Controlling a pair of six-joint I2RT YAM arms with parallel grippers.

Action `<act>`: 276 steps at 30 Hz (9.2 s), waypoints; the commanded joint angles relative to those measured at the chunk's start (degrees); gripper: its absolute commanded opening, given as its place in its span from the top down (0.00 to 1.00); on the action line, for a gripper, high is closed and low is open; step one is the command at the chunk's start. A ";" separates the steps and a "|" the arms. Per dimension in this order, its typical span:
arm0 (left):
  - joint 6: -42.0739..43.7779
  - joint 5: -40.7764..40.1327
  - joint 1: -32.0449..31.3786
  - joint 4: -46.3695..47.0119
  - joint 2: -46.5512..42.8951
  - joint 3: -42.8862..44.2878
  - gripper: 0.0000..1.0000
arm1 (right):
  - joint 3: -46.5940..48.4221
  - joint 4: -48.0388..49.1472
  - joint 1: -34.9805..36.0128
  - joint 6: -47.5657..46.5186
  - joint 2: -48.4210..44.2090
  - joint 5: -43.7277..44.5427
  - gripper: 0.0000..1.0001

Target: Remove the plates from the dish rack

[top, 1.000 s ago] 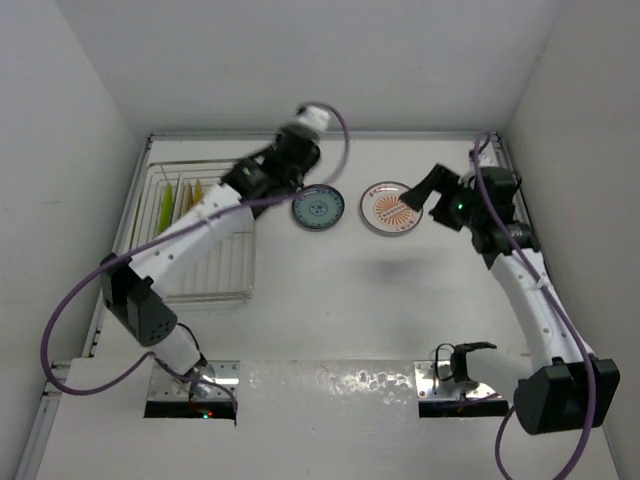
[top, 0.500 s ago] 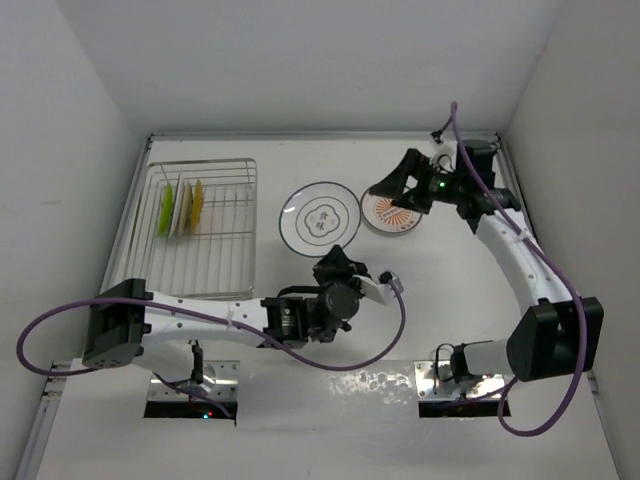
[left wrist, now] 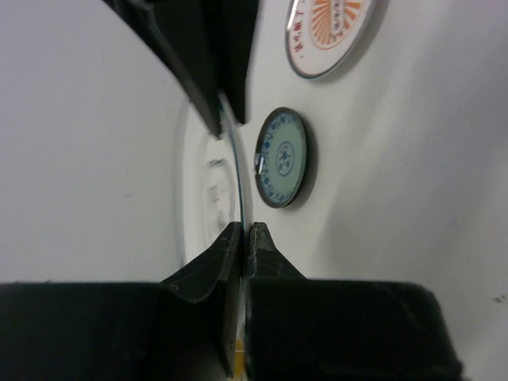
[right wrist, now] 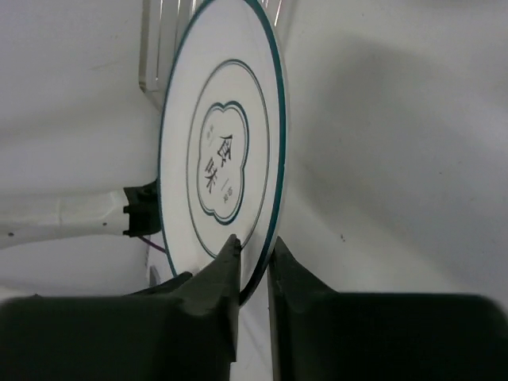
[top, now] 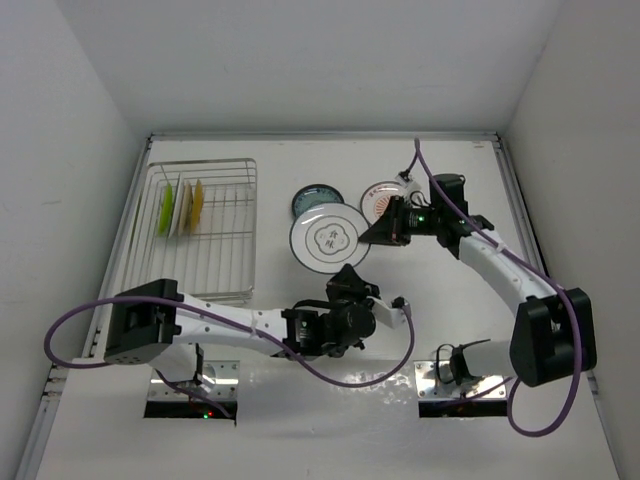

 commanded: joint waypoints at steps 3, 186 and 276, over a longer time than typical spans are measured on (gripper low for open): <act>-1.32 -1.27 -1.00 2.77 -0.29 1.17 0.87 | -4.03 14.38 -0.12 5.77 -4.27 -0.60 1.00; -66.70 -3.64 6.28 -48.81 -10.65 14.78 0.00 | 11.86 28.58 -0.82 18.02 30.86 18.91 1.00; -60.92 42.52 92.78 -45.49 -1.17 29.73 1.00 | -10.45 5.90 14.12 -1.85 4.24 40.80 0.01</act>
